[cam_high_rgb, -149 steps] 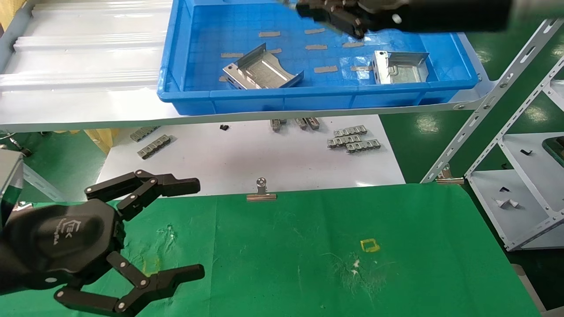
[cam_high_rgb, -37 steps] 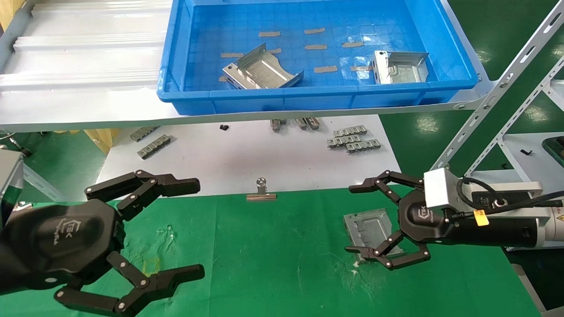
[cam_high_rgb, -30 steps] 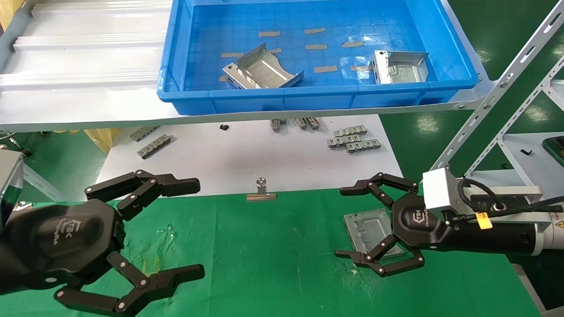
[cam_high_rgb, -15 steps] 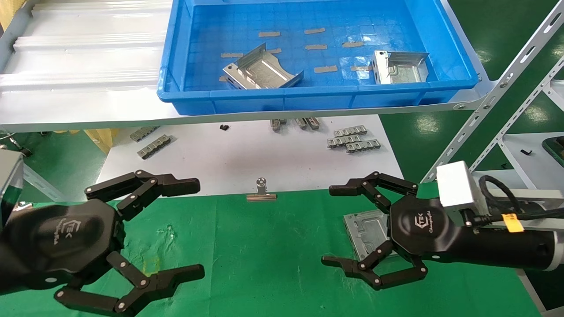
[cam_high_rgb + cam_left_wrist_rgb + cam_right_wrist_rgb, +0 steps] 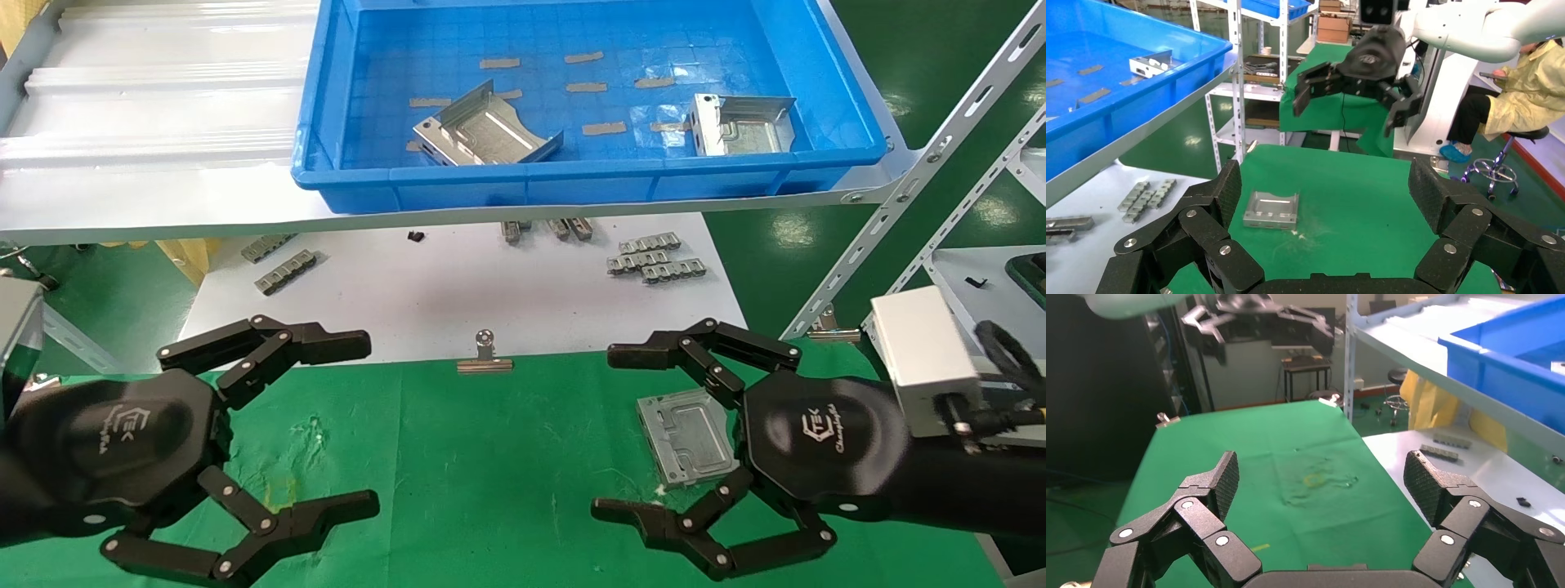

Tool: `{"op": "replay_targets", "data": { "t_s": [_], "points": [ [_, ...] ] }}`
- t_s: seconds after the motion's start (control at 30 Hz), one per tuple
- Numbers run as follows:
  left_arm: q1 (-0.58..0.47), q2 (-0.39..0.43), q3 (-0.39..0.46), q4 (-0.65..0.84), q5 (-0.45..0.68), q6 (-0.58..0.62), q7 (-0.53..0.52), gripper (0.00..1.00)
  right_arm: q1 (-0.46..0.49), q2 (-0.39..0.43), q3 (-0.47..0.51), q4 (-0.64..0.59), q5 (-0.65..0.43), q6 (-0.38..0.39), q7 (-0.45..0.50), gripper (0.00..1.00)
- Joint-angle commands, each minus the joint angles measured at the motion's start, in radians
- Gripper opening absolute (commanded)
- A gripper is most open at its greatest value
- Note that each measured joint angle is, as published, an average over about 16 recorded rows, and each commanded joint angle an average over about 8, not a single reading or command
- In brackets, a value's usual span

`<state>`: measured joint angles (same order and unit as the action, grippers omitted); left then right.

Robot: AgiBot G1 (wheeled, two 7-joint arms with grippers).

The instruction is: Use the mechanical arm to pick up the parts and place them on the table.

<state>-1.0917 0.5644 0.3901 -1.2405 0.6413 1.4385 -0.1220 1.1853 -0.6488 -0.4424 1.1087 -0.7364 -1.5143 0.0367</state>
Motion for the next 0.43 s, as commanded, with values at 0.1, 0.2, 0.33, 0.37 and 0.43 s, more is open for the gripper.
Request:
{"op": "replay_targets", "data": {
  "t_s": [0.1,0.2,0.33,0.37,0.43],
  "points": [
    [0.000,0.000,0.000,0.000,0.000,0.000,0.000,1.00,-0.045,0.015,0.066,0.071,0.002,0.008,0.061,1.00],
    [0.000,0.000,0.000,0.000,0.000,0.000,0.000,1.00,-0.077,0.026,0.113,0.122,0.004,0.013,0.105,1.00],
    [0.000,0.000,0.000,0.000,0.000,0.000,0.000,1.00,-0.111,0.037,0.164,0.177,0.006,0.018,0.150,1.00],
    [0.000,0.000,0.000,0.000,0.000,0.000,0.000,1.00,-0.115,0.039,0.169,0.183,0.006,0.018,0.155,1.00],
    [0.000,0.000,0.000,0.000,0.000,0.000,0.000,1.00,-0.120,0.040,0.178,0.192,0.007,0.018,0.162,1.00]
  ]
}}
